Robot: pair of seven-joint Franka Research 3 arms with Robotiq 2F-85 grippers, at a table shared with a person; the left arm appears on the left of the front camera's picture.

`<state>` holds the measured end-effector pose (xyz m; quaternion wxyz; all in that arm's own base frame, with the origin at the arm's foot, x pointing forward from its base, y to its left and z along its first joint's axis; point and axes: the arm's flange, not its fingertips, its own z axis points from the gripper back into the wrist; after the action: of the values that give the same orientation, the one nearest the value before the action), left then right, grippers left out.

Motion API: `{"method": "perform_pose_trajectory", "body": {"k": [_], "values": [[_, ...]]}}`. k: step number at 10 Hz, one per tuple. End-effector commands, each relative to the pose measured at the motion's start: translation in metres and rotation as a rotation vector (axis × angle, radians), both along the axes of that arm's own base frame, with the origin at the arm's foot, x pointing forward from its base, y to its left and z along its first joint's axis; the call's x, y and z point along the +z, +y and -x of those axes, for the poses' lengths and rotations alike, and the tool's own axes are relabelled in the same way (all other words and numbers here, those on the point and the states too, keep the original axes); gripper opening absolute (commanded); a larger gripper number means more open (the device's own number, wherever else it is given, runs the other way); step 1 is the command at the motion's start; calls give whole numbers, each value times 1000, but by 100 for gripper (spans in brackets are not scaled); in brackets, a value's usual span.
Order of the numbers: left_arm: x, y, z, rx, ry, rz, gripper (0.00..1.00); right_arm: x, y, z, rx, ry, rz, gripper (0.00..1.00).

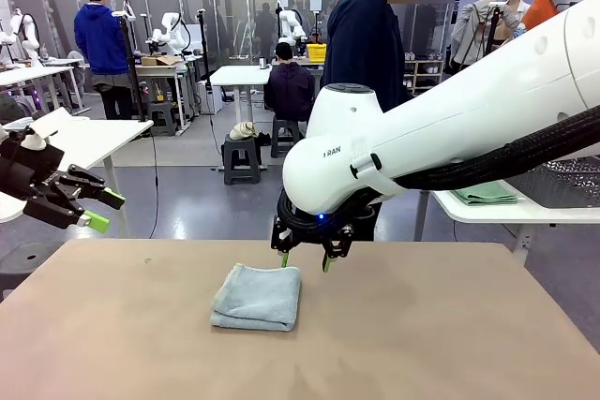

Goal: Fold the towels and place them in the basket.
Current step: Place the folded Towel with hook on the right side of the table.

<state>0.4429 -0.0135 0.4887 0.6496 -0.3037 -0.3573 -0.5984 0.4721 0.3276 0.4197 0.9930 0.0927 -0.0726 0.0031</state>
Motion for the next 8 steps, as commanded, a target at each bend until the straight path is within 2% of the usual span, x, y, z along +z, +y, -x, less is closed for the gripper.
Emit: {"method": "perform_pose_trajectory", "body": {"k": [1, 3, 4, 8], "values": [[3, 1, 1, -13, -7, 15, 84, 1, -1, 1, 0, -1, 4, 83], [3, 1, 1, -13, -7, 15, 84, 0, 0, 0, 0, 0, 0, 83], [3, 1, 1, -13, -7, 15, 84, -10, 3, 1, -18, -30, -15, 83], [3, 1, 1, -13, -7, 15, 84, -53, 14, -11, -115, -49, -17, 83]]}}
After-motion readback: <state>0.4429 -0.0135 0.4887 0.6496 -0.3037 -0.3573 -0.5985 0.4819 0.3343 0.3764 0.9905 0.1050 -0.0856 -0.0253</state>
